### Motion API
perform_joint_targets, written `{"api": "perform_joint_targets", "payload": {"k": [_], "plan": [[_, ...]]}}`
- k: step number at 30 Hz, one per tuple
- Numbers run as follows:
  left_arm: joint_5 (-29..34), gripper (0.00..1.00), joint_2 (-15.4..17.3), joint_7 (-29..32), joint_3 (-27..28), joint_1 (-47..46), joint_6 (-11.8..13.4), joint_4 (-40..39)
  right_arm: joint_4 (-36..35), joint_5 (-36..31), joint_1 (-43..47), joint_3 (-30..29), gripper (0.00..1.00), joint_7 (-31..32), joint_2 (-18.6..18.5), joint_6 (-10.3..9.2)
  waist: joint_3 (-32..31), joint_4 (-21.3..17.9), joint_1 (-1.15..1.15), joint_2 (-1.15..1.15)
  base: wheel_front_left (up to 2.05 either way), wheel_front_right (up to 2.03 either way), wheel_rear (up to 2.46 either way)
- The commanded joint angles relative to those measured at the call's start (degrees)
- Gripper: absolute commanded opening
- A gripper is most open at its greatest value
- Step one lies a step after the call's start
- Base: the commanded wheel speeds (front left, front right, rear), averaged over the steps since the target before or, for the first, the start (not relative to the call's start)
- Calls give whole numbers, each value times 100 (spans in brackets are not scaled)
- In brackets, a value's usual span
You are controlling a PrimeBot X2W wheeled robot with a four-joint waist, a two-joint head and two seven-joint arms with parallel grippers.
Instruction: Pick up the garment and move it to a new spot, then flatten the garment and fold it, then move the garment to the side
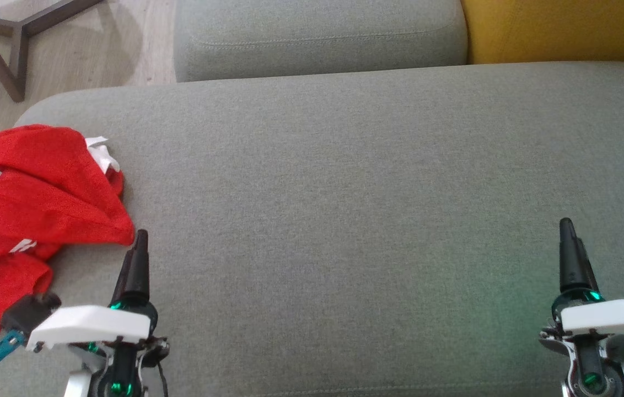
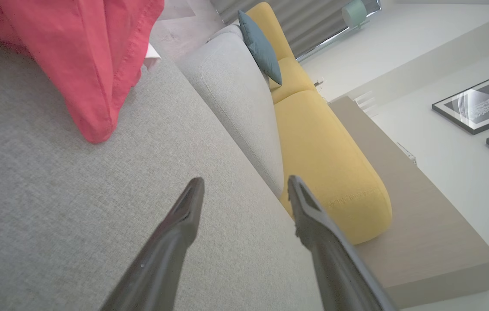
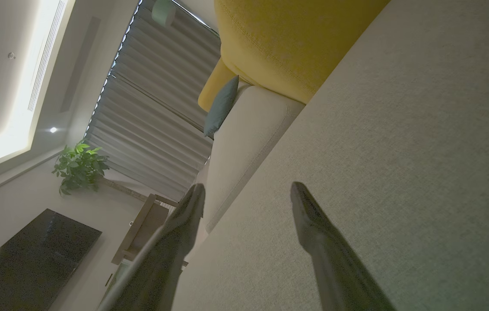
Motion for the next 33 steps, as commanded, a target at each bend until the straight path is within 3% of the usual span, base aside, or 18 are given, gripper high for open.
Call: {"api": "perform_joint_targets", "payload": {"k": [1, 33], "plan": [[155, 100, 67, -58, 26, -353, 34, -230, -252, -168, -168, 82, 100, -55, -109, 18, -2, -1, 0, 0, 0, 0, 0], [2592, 100, 83, -594, -356, -353, 255, -339, -644, -2622, -21, 419, 100, -336, -133, 30, -2, -31, 0, 0, 0, 0, 0]]}}
